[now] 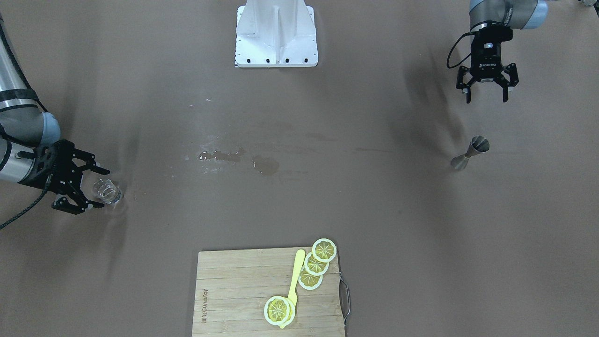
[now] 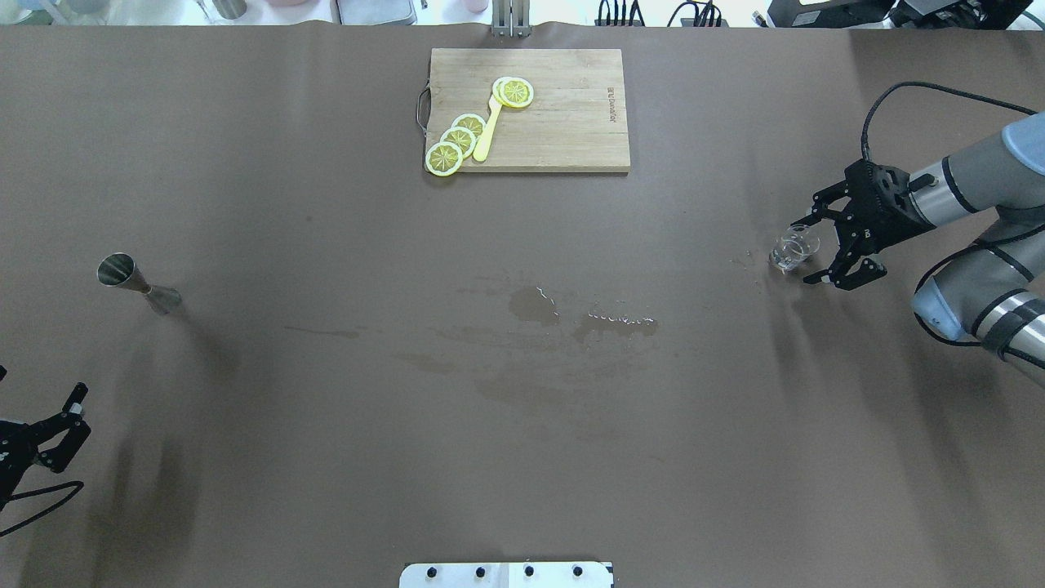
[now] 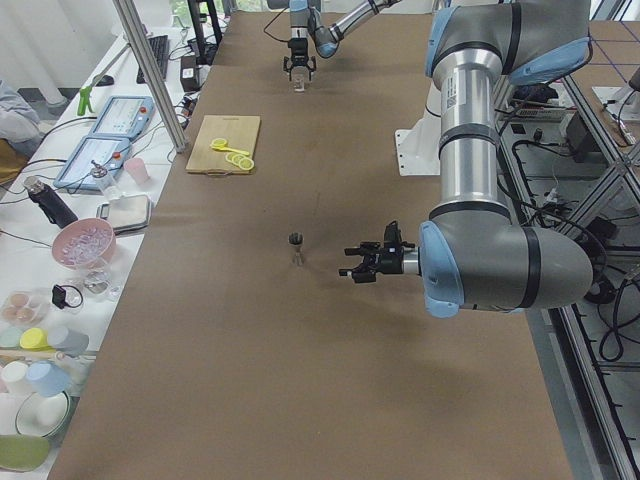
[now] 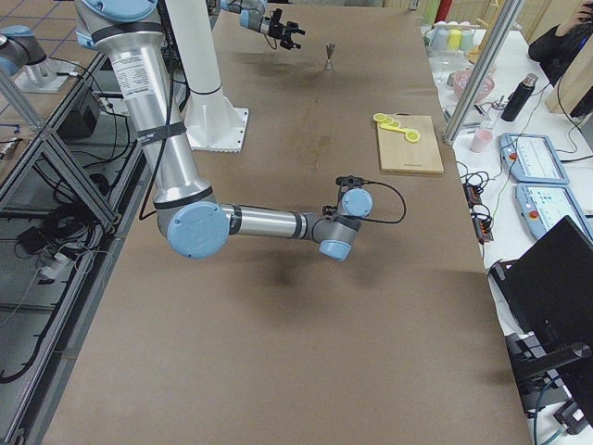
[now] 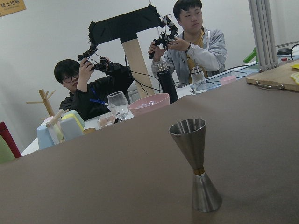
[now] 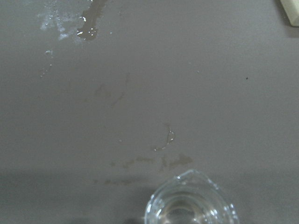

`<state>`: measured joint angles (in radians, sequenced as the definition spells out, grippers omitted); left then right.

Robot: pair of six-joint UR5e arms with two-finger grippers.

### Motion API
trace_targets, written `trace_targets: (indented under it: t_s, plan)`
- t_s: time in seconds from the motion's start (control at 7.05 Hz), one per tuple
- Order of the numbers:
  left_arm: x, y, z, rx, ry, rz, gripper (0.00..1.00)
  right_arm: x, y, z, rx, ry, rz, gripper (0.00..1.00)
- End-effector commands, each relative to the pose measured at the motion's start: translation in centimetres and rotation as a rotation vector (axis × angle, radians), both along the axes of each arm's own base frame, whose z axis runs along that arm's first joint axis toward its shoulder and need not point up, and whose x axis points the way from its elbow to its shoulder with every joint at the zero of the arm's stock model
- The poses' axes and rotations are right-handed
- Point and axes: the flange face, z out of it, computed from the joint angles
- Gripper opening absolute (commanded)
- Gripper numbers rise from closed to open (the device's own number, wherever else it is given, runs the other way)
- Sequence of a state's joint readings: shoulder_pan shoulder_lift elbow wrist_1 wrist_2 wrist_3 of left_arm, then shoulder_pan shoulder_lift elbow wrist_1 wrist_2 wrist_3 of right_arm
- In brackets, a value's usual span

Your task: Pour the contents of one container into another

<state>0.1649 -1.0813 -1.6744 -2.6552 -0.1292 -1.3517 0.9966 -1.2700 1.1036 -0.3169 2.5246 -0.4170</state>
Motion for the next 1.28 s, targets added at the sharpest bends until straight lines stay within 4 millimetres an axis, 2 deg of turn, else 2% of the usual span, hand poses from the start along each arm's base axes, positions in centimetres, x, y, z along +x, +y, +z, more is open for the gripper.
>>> trace_targets:
  t_s: [0.0, 0.28, 0.43, 0.57, 0.85, 0.99, 1.13]
  plan:
    - [1.9, 0.3, -1.1, -0.005, 0.023, -0.001, 0.99, -0.4, 0.1, 0.0, 0.001, 0.001, -0.005, 0.84]
    - [3.3, 0.3, -2.4, -0.009, 0.061, -0.009, 0.99, -0.7, 0.1, -0.1, 0.003, 0.001, -0.007, 0.75]
    - [3.6, 0.0, -2.8, -0.020, 0.118, -0.026, 0.98, -0.7, 0.1, -0.1, 0.003, 0.001, -0.007, 0.64]
    - [4.5, 0.0, -3.2, -0.057, 0.276, -0.047, 0.98, -0.7, 0.1, -0.3, 0.005, -0.001, -0.007, 0.48]
    - [6.2, -2.2, -1.7, -0.052, 0.320, -0.164, 0.98, -0.6, -0.3, -0.8, 0.012, -0.004, -0.001, 0.04]
    - [8.4, -4.2, -2.3, -0.045, 0.330, -0.233, 0.98, -0.6, -0.5, -0.7, 0.017, 0.003, 0.016, 0.00]
    - [9.8, -4.6, -2.9, -0.043, 0.312, -0.247, 0.98, -0.1, -0.9, -0.9, 0.026, 0.008, 0.042, 0.00]
